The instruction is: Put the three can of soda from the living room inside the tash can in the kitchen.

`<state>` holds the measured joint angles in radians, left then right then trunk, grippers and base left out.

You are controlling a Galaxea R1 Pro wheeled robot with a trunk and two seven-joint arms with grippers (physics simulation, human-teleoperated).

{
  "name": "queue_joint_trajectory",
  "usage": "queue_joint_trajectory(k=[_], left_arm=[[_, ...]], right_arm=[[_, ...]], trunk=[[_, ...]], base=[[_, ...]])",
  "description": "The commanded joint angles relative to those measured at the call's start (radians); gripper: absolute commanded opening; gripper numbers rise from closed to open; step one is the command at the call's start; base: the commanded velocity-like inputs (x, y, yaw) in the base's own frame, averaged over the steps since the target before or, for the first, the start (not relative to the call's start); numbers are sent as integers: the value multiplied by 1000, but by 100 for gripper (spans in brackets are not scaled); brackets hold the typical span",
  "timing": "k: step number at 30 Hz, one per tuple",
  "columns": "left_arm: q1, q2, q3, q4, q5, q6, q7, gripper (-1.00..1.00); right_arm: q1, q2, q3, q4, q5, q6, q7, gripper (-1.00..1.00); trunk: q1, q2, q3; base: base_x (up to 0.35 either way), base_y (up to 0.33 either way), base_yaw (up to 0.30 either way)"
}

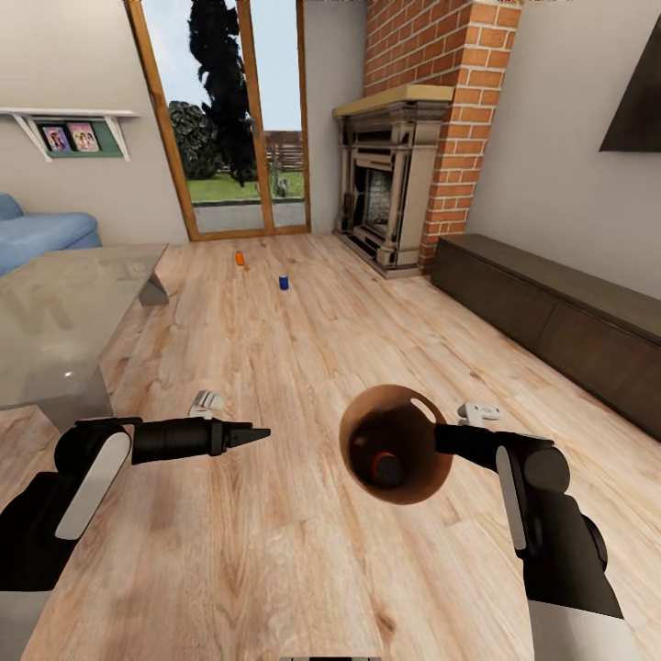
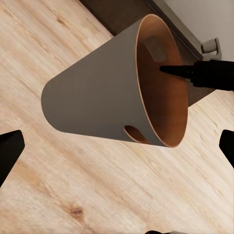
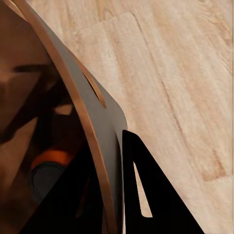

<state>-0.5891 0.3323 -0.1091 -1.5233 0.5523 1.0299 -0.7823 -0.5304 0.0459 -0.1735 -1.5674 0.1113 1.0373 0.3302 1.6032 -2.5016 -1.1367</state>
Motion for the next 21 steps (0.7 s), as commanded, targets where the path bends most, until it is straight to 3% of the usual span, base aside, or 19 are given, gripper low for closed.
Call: queue_joint_trajectory(k=[1,21], left_arm=[[0,0,0,0,0,0,0,100],[0,1,0,0,0,0,0,100]], right_arm=[[0,0,0,0,-28,4,7,-100],[0,-1,0,0,-28,4,7,-100]], trunk=[[0,0,1],[0,0,32]], base=[[0,0,5],[0,0,0]])
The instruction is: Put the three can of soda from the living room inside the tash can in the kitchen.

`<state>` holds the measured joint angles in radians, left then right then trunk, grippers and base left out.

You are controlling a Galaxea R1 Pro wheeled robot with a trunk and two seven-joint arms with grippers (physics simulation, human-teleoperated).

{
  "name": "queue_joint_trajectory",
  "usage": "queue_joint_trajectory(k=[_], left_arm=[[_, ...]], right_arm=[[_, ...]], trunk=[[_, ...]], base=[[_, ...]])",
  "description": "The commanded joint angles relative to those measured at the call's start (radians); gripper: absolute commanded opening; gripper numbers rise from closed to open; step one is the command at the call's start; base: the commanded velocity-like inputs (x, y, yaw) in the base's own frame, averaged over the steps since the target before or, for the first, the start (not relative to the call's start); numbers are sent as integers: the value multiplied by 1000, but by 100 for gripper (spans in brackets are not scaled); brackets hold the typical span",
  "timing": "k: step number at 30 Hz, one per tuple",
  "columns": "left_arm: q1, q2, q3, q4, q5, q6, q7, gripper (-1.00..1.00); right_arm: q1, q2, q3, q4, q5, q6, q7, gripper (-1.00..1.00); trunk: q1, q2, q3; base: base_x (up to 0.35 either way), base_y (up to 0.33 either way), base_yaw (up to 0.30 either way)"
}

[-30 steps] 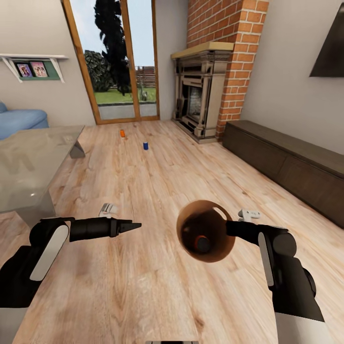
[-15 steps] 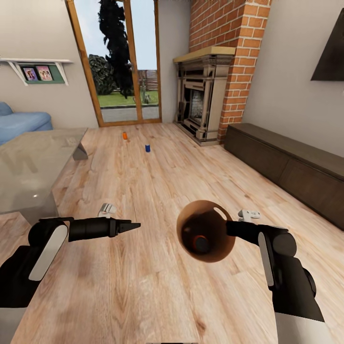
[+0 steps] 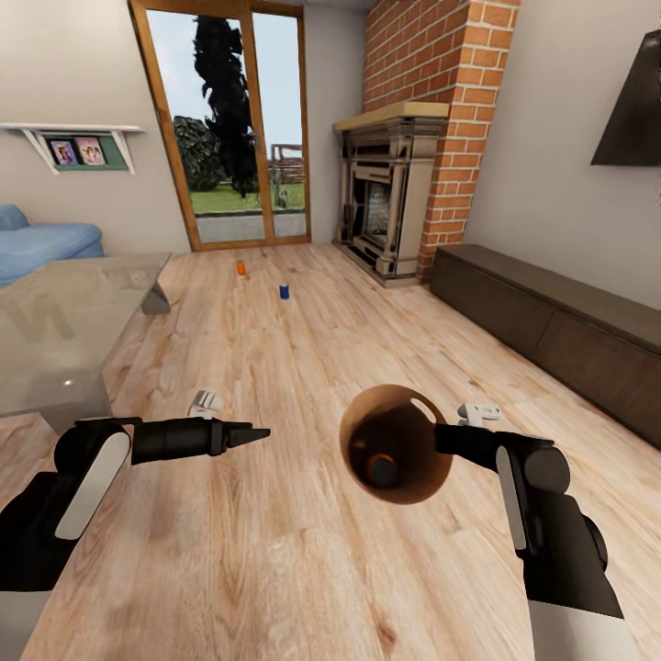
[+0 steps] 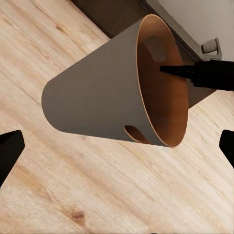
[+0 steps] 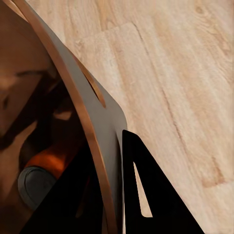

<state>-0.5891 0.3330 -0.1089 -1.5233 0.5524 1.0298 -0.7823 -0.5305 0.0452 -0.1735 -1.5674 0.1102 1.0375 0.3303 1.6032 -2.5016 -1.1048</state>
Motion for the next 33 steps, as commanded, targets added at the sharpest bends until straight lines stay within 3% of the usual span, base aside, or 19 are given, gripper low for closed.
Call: queue_joint_trajectory(k=[1,33], left_arm=[[0,0,0,0,0,0,0,100],[0,8,0,0,0,1,0,100]], right_arm=[[0,0,0,0,-27,3,7,-100],[0,-2,0,0,-27,3,7,-100]], trunk=[[0,0,2],[0,0,53]], base=[[0,0,0],[0,0,0]])
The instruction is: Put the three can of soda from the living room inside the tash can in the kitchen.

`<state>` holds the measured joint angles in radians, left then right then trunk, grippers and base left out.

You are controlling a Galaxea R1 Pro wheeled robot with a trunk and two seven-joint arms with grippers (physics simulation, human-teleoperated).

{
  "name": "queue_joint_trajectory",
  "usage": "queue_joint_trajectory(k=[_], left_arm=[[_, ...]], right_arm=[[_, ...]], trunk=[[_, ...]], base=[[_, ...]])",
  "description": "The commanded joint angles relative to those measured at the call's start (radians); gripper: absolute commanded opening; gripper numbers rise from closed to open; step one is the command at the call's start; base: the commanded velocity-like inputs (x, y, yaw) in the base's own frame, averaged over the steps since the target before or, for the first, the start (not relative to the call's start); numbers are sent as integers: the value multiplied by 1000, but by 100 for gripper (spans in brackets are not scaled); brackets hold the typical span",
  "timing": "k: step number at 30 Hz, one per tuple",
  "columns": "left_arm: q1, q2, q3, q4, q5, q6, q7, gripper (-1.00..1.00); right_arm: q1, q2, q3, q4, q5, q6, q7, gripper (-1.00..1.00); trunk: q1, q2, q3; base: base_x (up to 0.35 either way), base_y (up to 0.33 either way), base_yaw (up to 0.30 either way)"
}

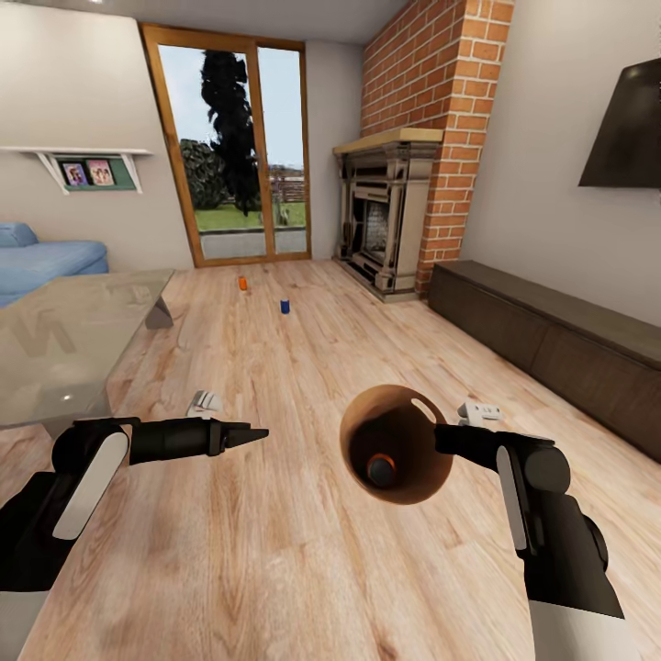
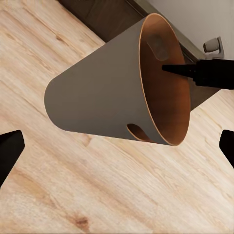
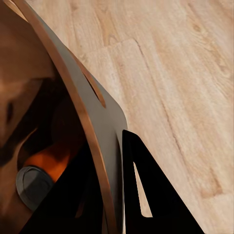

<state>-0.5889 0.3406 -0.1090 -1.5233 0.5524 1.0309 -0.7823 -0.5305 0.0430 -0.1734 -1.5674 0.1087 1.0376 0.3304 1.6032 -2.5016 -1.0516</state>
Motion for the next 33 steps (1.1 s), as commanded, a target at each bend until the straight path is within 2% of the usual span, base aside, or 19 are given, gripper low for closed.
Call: queue_joint_trajectory(k=[1,20,33], left_arm=[[0,0,0,0,0,0,0,100],[0,-1,-1,0,-2,-3,1,100],[0,-8,-1,0,-14,-6,3,100]], right_arm=[[0,0,0,0,-26,3,7,-100],[0,0,0,0,-26,10,7,-100],[0,0,0,0,-26,10,7,-100]], trunk=[[0,0,2],[0,0,30],[0,0,30]], base=[[0,0,0],[4,0,0],[298,0,0]])
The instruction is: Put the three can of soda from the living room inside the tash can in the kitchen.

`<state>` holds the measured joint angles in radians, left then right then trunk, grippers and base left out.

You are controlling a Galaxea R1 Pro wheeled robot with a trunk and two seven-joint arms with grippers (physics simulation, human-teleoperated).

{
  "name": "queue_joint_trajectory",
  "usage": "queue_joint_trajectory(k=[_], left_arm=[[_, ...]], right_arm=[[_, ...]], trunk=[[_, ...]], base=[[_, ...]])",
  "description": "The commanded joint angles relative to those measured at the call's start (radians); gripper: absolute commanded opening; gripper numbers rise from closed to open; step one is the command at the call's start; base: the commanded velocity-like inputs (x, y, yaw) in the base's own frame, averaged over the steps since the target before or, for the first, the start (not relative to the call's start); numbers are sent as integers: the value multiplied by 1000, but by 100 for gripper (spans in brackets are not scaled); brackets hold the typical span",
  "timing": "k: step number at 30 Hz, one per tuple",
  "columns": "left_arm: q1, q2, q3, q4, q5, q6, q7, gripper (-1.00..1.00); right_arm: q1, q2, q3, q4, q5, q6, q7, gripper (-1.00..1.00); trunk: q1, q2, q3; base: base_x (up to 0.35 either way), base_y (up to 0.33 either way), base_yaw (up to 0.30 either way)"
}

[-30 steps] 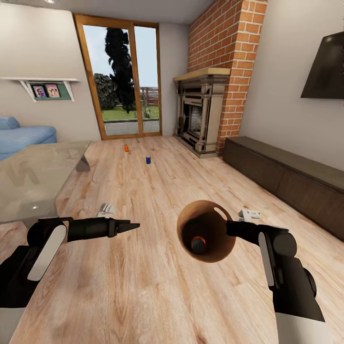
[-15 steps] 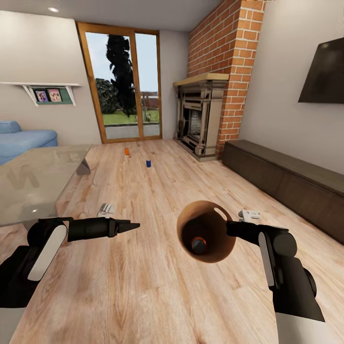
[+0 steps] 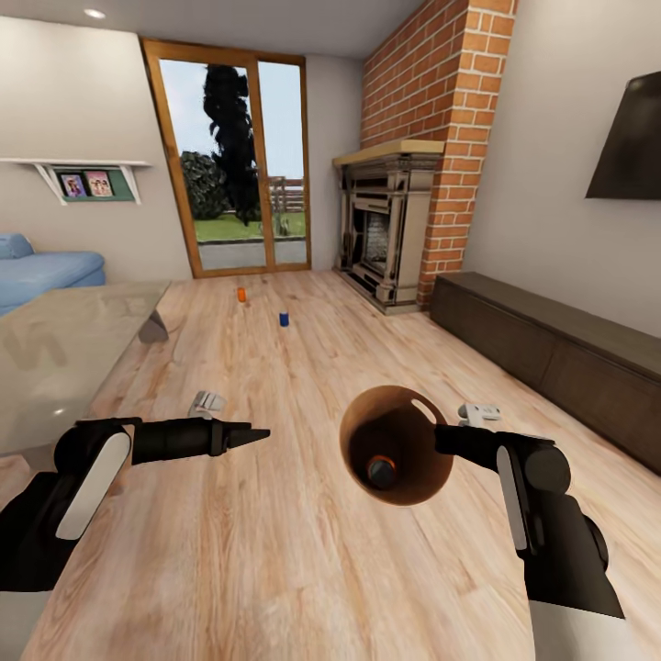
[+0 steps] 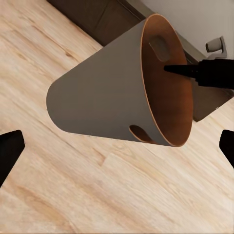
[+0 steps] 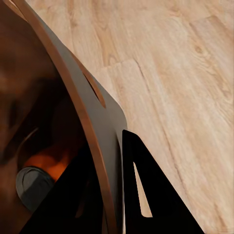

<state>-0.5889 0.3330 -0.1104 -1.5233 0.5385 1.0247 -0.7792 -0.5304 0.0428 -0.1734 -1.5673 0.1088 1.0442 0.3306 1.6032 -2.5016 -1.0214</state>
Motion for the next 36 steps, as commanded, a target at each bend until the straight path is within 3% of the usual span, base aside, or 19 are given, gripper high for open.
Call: queue_joint_trajectory(k=[1,36], left_arm=[[0,0,0,0,0,0,0,100],[0,-3,0,6,2,-2,1,100]], right_arm=[[0,0,0,0,-26,3,7,-100],[0,-3,2,0,-26,3,7,-100]], trunk=[[0,0,0],[0,0,0]], base=[[338,0,0],[338,0,0]])
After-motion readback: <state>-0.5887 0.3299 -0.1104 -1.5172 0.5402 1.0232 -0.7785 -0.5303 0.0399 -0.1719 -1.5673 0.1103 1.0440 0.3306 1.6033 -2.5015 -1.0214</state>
